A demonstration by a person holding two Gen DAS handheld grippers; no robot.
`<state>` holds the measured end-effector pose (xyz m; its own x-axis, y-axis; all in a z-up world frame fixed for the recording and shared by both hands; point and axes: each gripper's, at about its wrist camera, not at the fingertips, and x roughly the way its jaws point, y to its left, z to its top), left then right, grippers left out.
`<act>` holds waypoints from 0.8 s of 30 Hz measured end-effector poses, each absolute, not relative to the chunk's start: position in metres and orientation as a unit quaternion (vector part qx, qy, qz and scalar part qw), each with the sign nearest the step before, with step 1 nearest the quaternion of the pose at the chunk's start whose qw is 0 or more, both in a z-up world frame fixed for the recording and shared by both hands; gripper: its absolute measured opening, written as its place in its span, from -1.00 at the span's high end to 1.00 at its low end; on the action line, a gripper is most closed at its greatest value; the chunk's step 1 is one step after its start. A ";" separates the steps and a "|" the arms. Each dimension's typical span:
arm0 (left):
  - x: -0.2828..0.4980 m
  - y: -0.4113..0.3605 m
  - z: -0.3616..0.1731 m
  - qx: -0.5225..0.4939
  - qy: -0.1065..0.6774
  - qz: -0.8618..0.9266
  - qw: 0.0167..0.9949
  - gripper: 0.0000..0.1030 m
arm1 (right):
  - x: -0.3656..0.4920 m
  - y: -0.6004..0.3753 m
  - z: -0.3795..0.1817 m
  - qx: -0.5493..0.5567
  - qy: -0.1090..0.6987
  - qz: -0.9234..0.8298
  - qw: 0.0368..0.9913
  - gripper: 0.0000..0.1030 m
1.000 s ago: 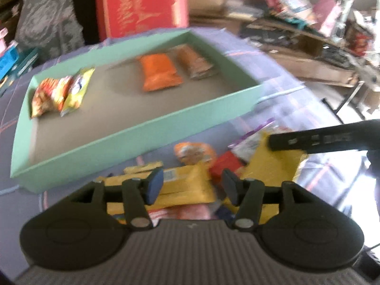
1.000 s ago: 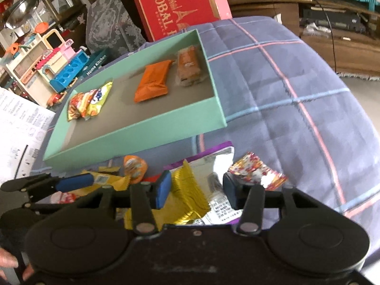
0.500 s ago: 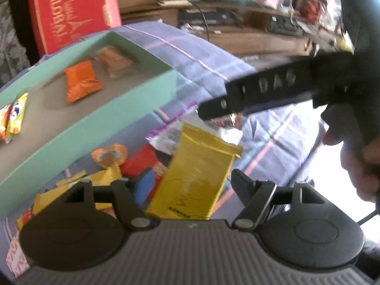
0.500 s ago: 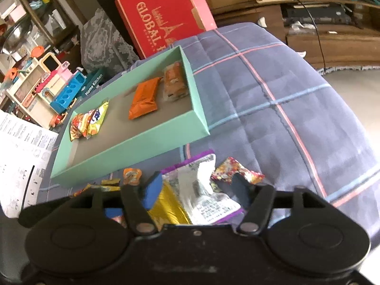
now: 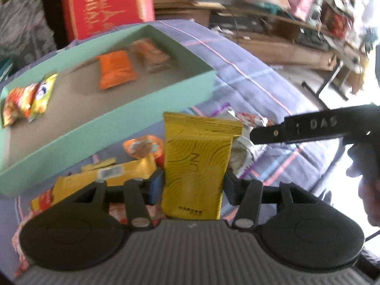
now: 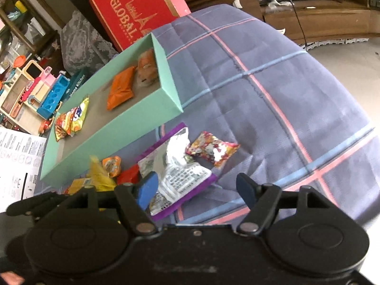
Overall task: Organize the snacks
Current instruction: 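Grasp the yellow WINSUN bar with the left gripper while the right grasps the silver-purple pack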
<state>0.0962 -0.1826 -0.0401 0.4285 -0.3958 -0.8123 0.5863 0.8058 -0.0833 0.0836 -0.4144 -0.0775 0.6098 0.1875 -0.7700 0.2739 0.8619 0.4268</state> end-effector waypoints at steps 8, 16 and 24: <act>0.113 -0.144 -0.031 0.027 0.459 -0.275 0.844 0.55 | 0.112 -0.395 -0.063 0.196 0.427 -0.028 0.882 -0.42; 0.117 -0.142 -0.043 0.025 0.465 -0.293 0.835 0.24 | 0.131 -0.378 -0.063 0.143 0.443 0.014 0.885 -0.52; 0.120 -0.156 -0.052 0.052 0.476 -0.289 0.829 0.02 | 0.133 -0.347 -0.085 0.070 0.464 0.037 0.882 -0.17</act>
<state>0.1197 -0.1560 -0.0516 0.3801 -0.4307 -0.8186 0.5292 0.8271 -0.1895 0.1329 -0.3471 -0.0851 0.5658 0.1302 -0.8142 -0.0005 0.9875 0.1575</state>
